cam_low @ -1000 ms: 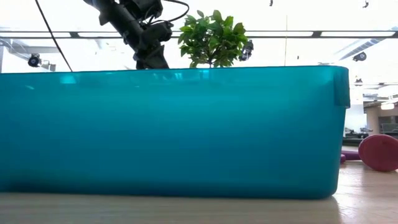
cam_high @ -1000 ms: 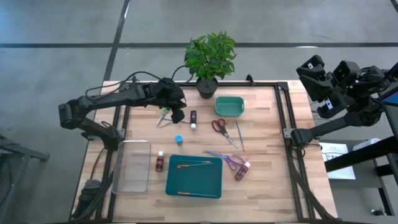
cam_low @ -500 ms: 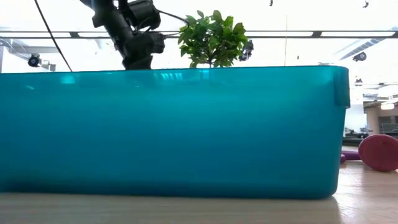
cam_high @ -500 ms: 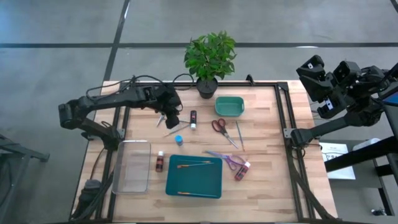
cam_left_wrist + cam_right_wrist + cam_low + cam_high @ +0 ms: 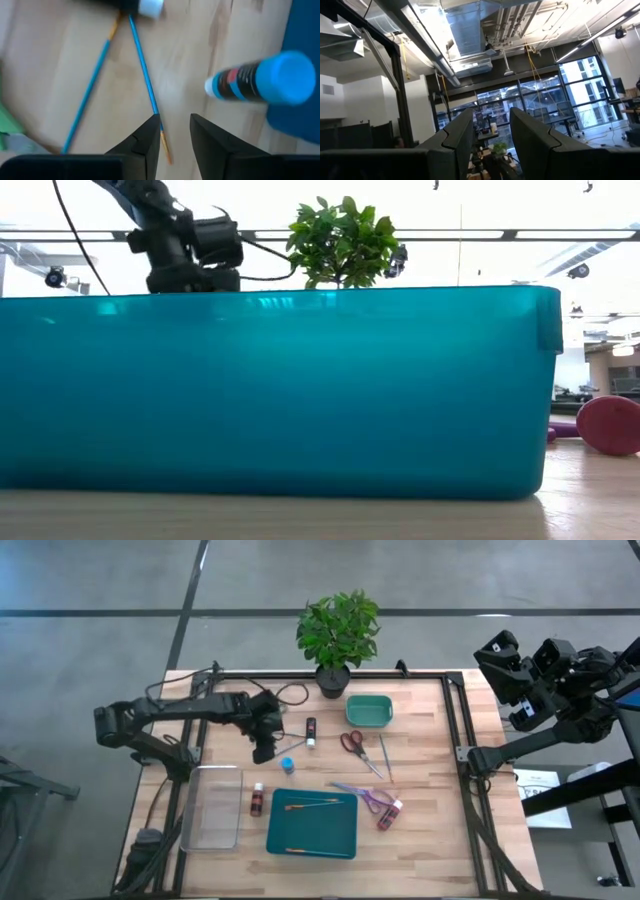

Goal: Pick & Place Paint Supplies
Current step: Put the blue paint brush into the blue bin

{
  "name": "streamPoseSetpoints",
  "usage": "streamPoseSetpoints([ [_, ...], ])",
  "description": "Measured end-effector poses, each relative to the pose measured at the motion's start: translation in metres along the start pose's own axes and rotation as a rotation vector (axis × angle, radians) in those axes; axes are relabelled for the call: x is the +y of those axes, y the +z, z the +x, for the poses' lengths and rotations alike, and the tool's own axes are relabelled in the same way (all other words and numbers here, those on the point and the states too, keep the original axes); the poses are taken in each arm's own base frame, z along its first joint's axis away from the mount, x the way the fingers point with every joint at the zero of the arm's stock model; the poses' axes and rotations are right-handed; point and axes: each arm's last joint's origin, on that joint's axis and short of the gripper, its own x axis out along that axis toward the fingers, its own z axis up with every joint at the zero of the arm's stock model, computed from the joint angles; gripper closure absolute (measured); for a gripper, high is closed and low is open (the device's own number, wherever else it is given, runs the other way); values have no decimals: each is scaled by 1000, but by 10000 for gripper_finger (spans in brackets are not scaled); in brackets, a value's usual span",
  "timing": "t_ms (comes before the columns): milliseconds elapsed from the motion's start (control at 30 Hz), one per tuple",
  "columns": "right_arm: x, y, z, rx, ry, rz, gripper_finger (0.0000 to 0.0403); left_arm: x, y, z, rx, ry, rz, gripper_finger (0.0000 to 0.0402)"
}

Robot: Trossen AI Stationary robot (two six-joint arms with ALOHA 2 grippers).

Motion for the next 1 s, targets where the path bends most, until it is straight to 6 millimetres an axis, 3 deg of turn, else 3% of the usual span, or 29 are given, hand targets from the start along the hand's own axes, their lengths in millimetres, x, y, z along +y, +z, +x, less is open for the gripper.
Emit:
streamPoseSetpoints([
  [200,0,-1,0,3,-1,6,274,-19,-16,15,87,-35,46,285],
  [467,-1,-4,1,12,-2,4,274,-42,-24,26,120,158,86,286],
  [567,-1,-4,1,11,-2,9,274,-42,-26,29,112,224,63,287],
  [1000,0,-5,1,12,-1,10,274,-38,-41,42,97,223,-18,288],
])
